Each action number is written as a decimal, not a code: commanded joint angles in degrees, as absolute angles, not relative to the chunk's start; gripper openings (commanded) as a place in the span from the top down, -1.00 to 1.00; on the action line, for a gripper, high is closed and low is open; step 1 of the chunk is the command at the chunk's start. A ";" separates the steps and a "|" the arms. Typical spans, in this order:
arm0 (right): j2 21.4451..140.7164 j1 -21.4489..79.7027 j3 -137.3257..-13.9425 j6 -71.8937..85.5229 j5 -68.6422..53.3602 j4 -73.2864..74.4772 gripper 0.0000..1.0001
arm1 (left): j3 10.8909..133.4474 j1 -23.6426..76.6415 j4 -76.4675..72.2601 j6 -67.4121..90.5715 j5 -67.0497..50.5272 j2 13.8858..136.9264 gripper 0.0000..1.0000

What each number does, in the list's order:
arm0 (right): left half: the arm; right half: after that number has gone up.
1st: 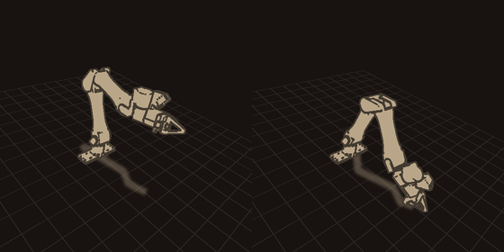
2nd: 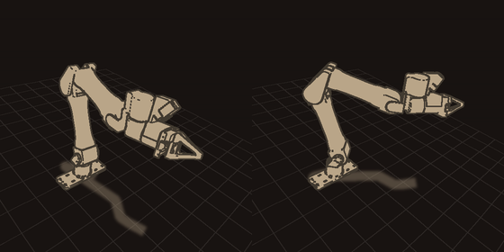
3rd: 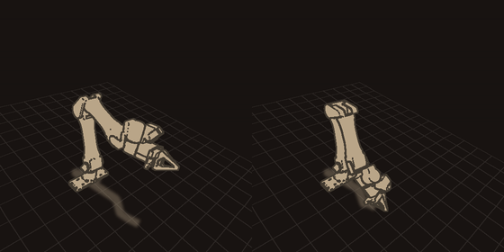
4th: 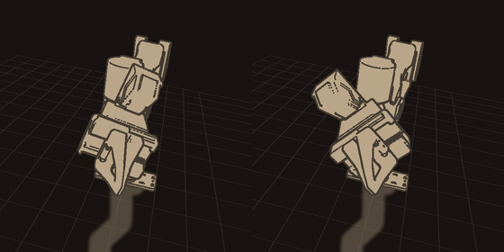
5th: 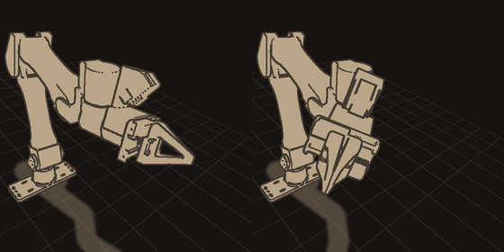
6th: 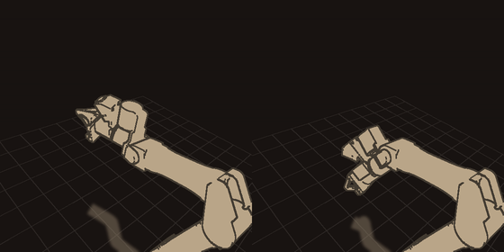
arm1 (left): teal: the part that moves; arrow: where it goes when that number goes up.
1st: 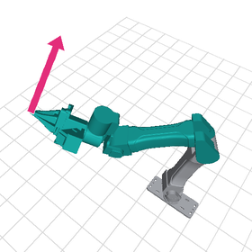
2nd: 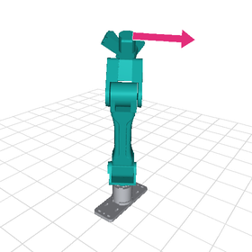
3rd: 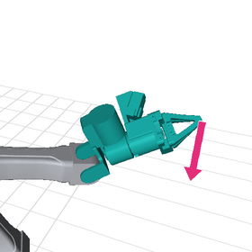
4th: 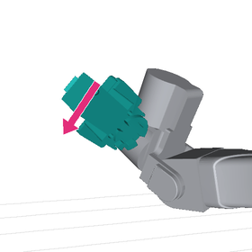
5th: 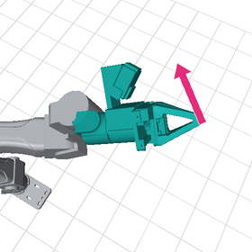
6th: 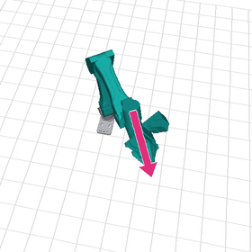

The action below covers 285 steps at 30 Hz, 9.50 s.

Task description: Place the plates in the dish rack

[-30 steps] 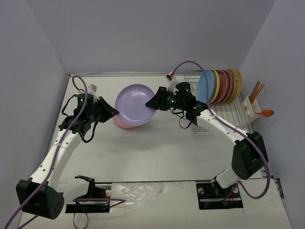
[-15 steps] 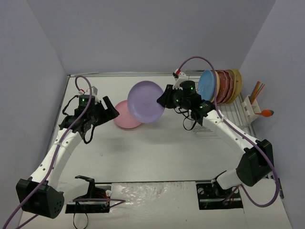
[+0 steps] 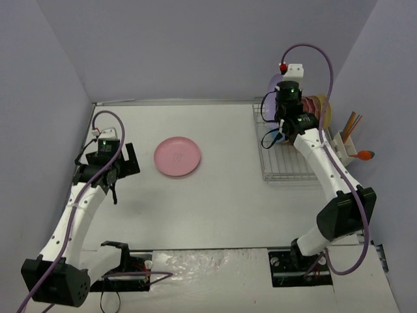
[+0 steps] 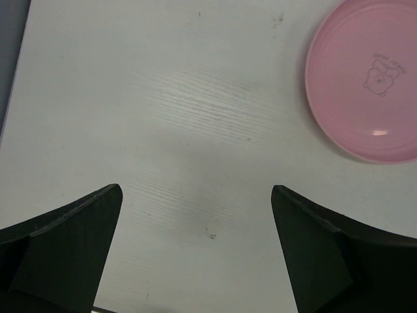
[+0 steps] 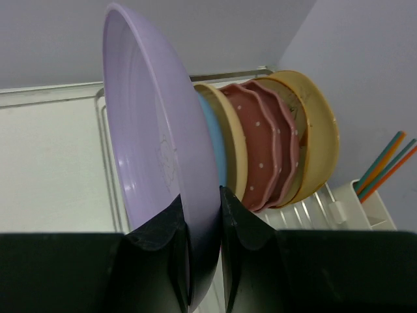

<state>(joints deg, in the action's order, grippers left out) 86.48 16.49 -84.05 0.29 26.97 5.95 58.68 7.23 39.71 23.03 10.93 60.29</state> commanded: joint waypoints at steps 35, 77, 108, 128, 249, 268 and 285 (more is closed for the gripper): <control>97.04 13.36 -88.89 -14.18 38.35 -9.14 1.00 | 54.84 3.42 34.28 20.39 9.58 60.56 -0.94; 73.93 12.48 -78.89 7.95 4.77 -0.59 -0.97 | 56.94 3.33 28.98 32.37 -5.77 73.33 -0.94; 50.83 12.57 -51.06 18.88 -21.10 -2.97 -1.00 | 67.17 6.55 16.04 46.93 -14.04 104.77 0.29; 64.93 21.89 -47.58 35.82 -23.86 -15.79 -1.00 | 59.85 12.41 14.89 47.75 -18.57 83.47 1.00; 65.40 14.89 -72.83 0.00 20.04 3.68 -1.00 | 58.61 6.50 39.56 18.46 12.65 47.74 -0.94; 25.10 17.43 -59.81 8.39 19.39 18.41 -1.00 | 68.99 6.50 51.06 16.39 12.17 34.81 -0.94; 18.90 19.34 -59.50 9.02 21.53 21.27 -1.00 | 66.42 6.50 53.44 18.69 7.85 32.61 -0.94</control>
<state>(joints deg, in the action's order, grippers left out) 18.40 18.85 -59.24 8.06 20.75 23.21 66.75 6.98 54.53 17.81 9.11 32.42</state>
